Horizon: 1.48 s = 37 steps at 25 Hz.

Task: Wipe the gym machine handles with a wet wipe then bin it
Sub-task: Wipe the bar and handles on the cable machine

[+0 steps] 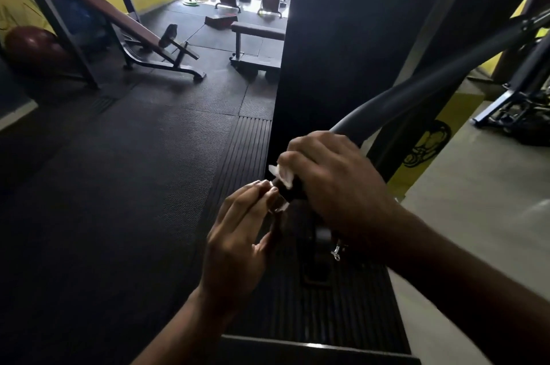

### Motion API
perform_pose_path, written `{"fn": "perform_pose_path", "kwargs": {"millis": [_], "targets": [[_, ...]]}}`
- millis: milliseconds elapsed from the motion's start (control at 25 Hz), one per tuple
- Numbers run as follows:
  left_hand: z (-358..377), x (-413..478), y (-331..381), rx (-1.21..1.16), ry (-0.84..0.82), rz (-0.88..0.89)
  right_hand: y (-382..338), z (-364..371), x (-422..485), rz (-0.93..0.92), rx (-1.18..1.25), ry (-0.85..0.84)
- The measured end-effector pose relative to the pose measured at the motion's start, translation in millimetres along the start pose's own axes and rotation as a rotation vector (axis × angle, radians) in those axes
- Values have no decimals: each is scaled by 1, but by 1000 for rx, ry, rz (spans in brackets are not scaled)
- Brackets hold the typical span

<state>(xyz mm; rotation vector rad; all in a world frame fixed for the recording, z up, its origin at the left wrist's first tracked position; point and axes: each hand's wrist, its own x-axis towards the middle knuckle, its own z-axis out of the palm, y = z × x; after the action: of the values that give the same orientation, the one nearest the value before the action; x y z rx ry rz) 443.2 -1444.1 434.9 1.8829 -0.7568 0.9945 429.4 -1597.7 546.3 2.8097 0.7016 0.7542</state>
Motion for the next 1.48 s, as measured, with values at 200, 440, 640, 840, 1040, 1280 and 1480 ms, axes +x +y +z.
{"fn": "perform_pose_path", "kwargs": {"millis": [200,440,640,840,1040,1280,1480], "targets": [[9,-2,3,-52,-47,-45,18,-29,44,-56,-47,-426],[16,1,2,-112,-85,-89,30,-20,45,15,45,-531],[17,4,2,-152,-72,-106,26,-11,40,-38,-8,-438],[13,9,1,-133,-79,-119,40,-2,10,180,-164,-28],[14,6,-4,-122,-106,-101,-13,47,-42,427,196,445],[16,6,-12,-141,-164,-128,-69,75,-12,1484,1978,888],[12,11,-20,-143,-170,-137,-48,73,1,1412,2082,918]]}}
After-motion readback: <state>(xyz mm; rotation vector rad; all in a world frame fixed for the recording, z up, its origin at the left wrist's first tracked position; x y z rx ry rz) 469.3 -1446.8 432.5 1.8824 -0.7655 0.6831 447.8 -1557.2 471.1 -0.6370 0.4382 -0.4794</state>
